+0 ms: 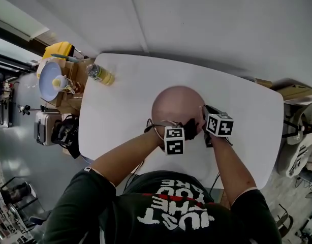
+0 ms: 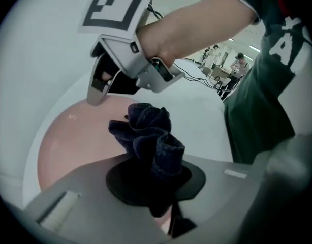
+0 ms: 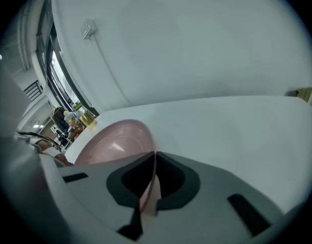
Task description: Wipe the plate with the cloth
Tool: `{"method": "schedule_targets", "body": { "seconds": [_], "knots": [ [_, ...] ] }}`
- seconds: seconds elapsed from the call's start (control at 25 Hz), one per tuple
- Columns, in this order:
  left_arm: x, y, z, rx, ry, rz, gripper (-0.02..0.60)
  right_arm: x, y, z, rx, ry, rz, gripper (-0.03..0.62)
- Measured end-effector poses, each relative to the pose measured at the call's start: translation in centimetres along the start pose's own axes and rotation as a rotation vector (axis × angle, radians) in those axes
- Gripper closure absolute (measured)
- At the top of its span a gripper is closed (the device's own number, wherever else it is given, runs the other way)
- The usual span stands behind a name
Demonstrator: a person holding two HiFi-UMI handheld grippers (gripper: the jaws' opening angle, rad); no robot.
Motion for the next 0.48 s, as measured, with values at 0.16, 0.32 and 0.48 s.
{"method": "schedule_targets", "body": {
  "seconds": [0.16, 0.32, 0.48],
  "knots": [
    [-4.4, 0.6, 2.1, 0.008, 0.100, 0.098, 0.534, 0.1, -0.6, 0.4, -0.026, -0.007, 0.014, 0.583],
    [-7.6, 2.8, 3.8, 0.126, 0.154, 0.217, 0.532, -0.3, -0.4, 0.8, -0.036, 0.000, 0.064, 0.582],
    [-9.7, 5.6, 4.6, 0.274, 0.159, 0.366, 0.528, -0.8, 0.2, 1.0, -0.035, 0.009, 0.092, 0.582]
  ]
}}
Point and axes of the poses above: the fingertips, and each gripper's own axes: z backward along the fingers, y to its left, x out of its top, the point moved 5 cm from there along z, backward along the fingers, and after that the axes turned 3 degrees about -z, right-handed, at the moved point
